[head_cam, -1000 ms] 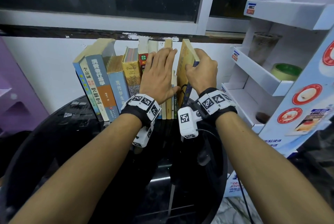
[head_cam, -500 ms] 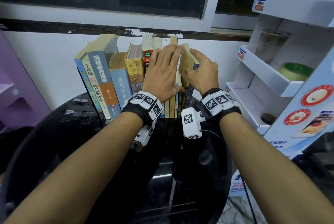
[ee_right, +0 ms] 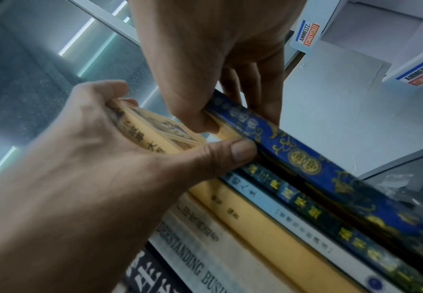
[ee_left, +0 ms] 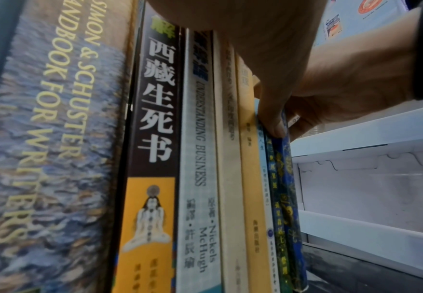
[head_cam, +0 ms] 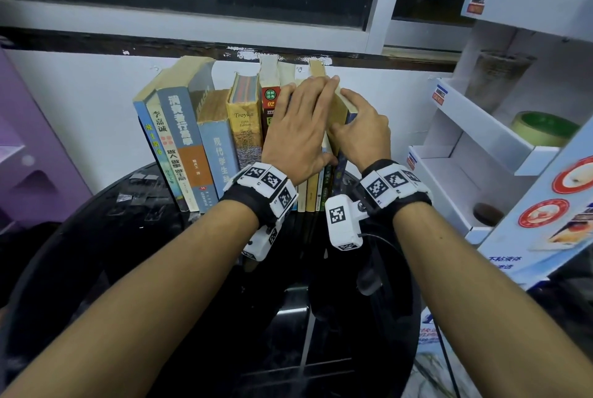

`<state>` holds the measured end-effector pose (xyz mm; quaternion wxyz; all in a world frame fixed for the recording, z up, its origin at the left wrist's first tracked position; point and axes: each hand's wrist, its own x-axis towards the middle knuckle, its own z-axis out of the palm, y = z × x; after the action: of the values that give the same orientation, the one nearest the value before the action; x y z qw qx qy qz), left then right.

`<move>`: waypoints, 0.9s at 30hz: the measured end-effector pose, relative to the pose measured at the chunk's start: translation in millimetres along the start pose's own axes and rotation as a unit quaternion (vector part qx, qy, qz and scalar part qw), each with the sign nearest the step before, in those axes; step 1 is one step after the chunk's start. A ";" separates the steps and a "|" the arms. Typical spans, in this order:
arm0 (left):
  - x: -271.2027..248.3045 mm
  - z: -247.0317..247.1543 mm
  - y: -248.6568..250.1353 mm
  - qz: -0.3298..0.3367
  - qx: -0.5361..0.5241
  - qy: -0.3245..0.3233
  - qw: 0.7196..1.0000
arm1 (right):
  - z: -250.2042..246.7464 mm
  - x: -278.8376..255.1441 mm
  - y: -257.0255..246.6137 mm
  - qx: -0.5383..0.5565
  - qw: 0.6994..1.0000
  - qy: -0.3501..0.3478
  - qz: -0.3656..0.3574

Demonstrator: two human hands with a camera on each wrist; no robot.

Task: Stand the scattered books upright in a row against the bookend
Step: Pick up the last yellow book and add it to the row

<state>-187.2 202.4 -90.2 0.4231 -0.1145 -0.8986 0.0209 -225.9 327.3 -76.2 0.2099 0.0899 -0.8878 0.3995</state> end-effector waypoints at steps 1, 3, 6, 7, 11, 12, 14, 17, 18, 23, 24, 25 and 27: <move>0.2 0.5 0.2 0.001 0.000 -0.001 1.000 | 1.5 1.9 1.3 -0.003 1.000 0.002 0.003; 0.3 0.3 -0.3 0.003 0.001 -0.002 1.000 | 4.0 4.5 3.1 -0.002 1.000 0.004 0.002; 0.2 0.6 -0.5 0.005 0.000 -0.002 1.000 | 7.1 2.7 7.8 -0.002 1.000 -0.004 -0.004; 0.3 0.6 -0.5 0.006 0.000 0.000 1.000 | 8.1 1.5 9.0 -0.001 1.000 -0.004 -0.003; -0.4 -0.1 0.3 0.007 -0.005 0.006 1.000 | 7.9 -0.8 10.5 0.007 1.000 -0.009 -0.004; -0.3 0.1 0.7 0.006 -0.007 0.007 1.000 | 7.3 -0.1 10.9 0.005 1.000 -0.011 -0.004; 0.1 0.2 1.4 0.003 -0.012 0.007 1.000 | 7.1 0.8 11.0 0.003 1.000 -0.013 -0.003; 0.0 1.3 2.4 -0.001 -0.015 0.009 1.000 | 9.0 0.5 11.0 0.002 1.000 -0.016 -0.001; 0.1 1.9 2.9 -0.003 -0.014 0.010 1.000 | 8.8 0.4 10.9 0.003 1.000 -0.018 -0.001; 0.6 2.0 3.8 -0.002 -0.014 0.005 1.000 | 4.3 -0.1 10.9 0.013 0.999 -0.037 -0.008; 0.5 1.6 3.7 -0.001 -0.014 0.005 1.000 | 2.3 -0.9 10.1 0.011 0.999 -0.052 -0.012; 0.3 0.5 3.6 0.000 -0.016 0.004 1.000 | 0.0 -2.1 9.2 0.011 0.997 -0.069 -0.015; -0.2 -3.8 2.2 0.008 -0.027 -0.001 1.000 | -5.7 -6.0 7.2 0.025 0.995 -0.096 -0.008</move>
<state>-183.8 204.3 -88.3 0.4190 -0.1330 -0.8982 -0.0002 -221.2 336.3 -80.4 0.1241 0.1400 -0.8929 0.4097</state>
